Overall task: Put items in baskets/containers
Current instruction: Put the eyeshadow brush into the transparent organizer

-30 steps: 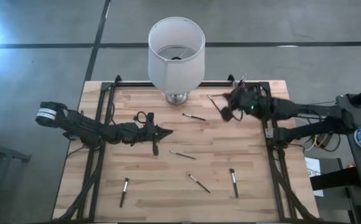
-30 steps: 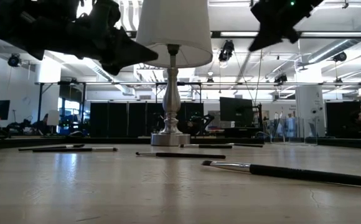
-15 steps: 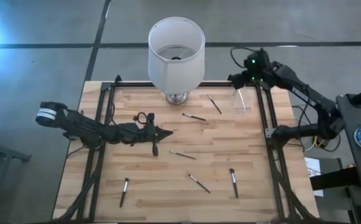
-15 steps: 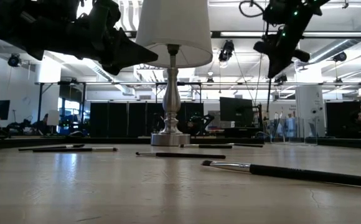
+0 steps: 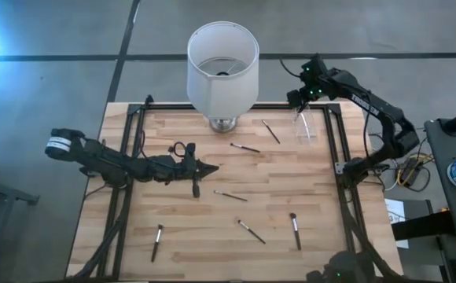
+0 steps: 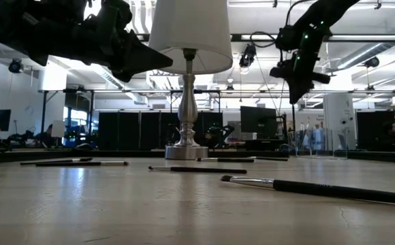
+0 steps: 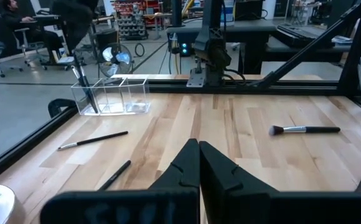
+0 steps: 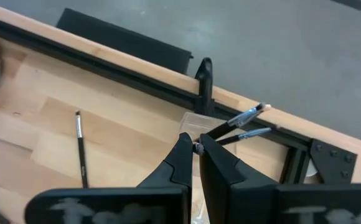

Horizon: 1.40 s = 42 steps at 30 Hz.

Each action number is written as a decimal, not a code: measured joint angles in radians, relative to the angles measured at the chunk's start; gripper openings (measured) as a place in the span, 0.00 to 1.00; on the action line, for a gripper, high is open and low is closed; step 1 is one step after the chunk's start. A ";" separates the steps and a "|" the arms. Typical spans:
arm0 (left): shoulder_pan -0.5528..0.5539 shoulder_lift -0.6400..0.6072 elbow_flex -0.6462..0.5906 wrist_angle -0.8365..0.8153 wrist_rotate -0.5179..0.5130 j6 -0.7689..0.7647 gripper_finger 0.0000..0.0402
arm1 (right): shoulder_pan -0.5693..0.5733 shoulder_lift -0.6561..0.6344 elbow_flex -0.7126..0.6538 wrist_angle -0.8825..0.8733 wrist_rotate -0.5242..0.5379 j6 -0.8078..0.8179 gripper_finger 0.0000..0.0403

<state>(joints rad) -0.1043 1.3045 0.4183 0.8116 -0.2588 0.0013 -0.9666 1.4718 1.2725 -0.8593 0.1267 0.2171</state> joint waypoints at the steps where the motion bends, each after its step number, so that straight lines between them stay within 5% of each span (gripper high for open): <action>1: 0.000 0.000 0.000 0.000 0.001 0.000 0.00 | -0.004 0.009 0.000 0.004 -0.003 -0.001 0.03; 16: 0.000 0.000 0.000 0.000 0.015 -0.014 0.00 | -0.062 0.072 -0.009 0.006 -0.059 0.006 0.05; 23: 0.000 0.000 0.000 0.000 0.015 -0.027 0.00 | -0.064 0.080 -0.008 0.013 -0.040 0.011 0.19; 33: 0.000 0.000 0.000 -0.001 0.015 -0.028 0.00 | -0.070 0.077 0.017 0.061 0.117 -0.015 0.34; 38: 0.000 0.000 0.000 -0.001 0.015 -0.028 0.00 | -0.066 0.067 0.037 0.055 0.118 -0.064 0.31; 42: 0.000 0.000 0.000 -0.001 0.015 -0.025 0.00 | -0.019 0.011 0.015 0.095 0.181 -0.120 0.17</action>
<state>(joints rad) -0.1043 1.3045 0.4179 0.8107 -0.2436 -0.0241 -0.9857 1.4825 1.2872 -0.7646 0.3077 0.0974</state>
